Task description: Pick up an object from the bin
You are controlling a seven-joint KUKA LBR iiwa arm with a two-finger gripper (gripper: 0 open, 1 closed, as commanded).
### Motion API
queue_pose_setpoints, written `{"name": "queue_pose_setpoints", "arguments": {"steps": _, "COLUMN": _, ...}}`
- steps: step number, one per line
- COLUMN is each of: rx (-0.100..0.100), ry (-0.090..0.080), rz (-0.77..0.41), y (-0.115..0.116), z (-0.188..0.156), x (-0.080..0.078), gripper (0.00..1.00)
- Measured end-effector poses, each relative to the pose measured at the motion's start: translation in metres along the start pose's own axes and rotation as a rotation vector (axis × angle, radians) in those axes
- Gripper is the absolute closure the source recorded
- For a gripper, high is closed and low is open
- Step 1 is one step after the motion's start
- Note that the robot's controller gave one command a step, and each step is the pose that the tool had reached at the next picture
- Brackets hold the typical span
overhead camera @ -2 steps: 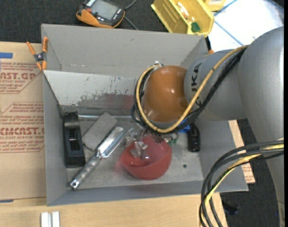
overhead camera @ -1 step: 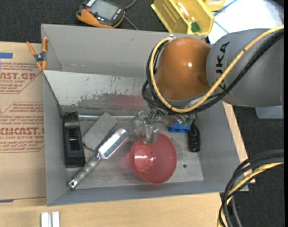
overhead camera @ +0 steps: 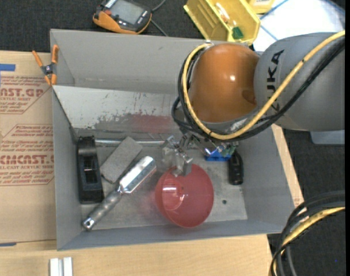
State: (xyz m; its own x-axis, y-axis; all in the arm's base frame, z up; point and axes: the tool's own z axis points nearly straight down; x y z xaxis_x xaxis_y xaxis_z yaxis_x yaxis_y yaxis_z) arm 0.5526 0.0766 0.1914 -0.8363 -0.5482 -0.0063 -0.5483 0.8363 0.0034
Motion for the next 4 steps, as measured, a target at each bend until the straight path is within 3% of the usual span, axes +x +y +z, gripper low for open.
{"name": "queue_pose_setpoints", "arguments": {"steps": 1, "rx": 0.004, "ry": -0.012, "rz": 0.230, "y": 0.011, "z": 0.047, "x": -0.029, "gripper": 1.00}}
{"name": "queue_pose_setpoints", "arguments": {"steps": 2, "rx": 0.001, "ry": -0.004, "rz": 0.234, "y": 0.023, "z": 0.051, "x": -0.031, "gripper": 1.00}}
{"name": "queue_pose_setpoints", "arguments": {"steps": 3, "rx": 0.002, "ry": -0.010, "rz": -0.017, "y": 0.027, "z": 0.094, "x": -0.019, "gripper": 1.00}}
{"name": "queue_pose_setpoints", "arguments": {"steps": 4, "rx": 0.002, "ry": -0.008, "rz": 0.063, "y": 0.027, "z": 0.105, "x": -0.017, "gripper": 1.00}}
